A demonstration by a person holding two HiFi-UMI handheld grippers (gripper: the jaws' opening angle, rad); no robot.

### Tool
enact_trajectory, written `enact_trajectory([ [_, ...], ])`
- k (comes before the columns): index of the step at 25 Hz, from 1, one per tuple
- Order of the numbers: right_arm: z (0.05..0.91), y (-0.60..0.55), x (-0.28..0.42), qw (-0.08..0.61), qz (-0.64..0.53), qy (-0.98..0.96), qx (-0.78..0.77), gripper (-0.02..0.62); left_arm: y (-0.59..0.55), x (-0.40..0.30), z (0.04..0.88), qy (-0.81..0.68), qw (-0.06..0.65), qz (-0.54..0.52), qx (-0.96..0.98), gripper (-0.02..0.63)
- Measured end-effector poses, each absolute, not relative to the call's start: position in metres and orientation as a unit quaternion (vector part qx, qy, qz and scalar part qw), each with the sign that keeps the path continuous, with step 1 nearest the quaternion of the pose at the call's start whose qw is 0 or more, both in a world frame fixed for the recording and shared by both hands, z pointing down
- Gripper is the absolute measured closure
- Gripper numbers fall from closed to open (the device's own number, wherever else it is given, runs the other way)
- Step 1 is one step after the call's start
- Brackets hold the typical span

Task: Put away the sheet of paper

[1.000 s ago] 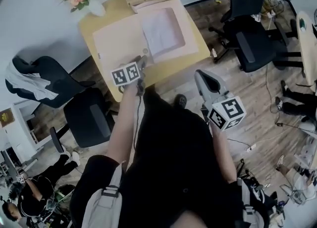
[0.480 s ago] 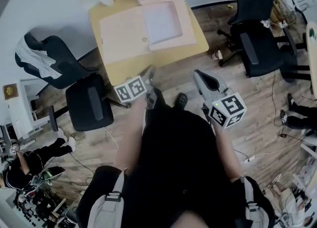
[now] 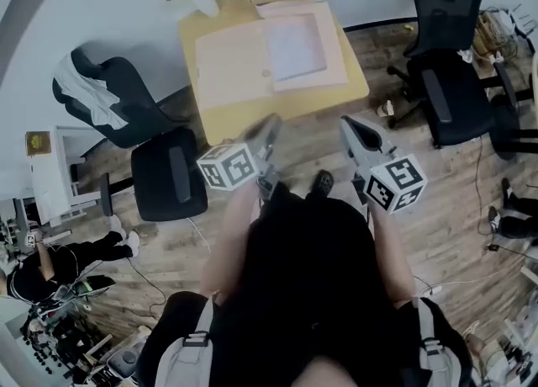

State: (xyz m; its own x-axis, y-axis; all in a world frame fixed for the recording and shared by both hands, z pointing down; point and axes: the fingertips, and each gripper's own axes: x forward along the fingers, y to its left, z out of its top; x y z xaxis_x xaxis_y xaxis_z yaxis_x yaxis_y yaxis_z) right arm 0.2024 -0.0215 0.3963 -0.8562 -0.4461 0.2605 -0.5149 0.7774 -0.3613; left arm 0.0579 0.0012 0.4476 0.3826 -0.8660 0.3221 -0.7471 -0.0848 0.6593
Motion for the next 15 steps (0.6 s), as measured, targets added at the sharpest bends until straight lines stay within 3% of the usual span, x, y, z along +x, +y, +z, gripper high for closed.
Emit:
enact_trajectory([
  [5,0.390,-0.009,0.182,0.074,0.204,-0.946,0.240,0.594,0.015,0.056,0.411,-0.552,0.342,-0.064,0.758,0.595],
  [15,0.380,0.006,0.146,0.079,0.171,-0.956,0.223,0.594,0.020,0.040,0.404,-0.536,0.335,-0.061,0.773,0.595],
])
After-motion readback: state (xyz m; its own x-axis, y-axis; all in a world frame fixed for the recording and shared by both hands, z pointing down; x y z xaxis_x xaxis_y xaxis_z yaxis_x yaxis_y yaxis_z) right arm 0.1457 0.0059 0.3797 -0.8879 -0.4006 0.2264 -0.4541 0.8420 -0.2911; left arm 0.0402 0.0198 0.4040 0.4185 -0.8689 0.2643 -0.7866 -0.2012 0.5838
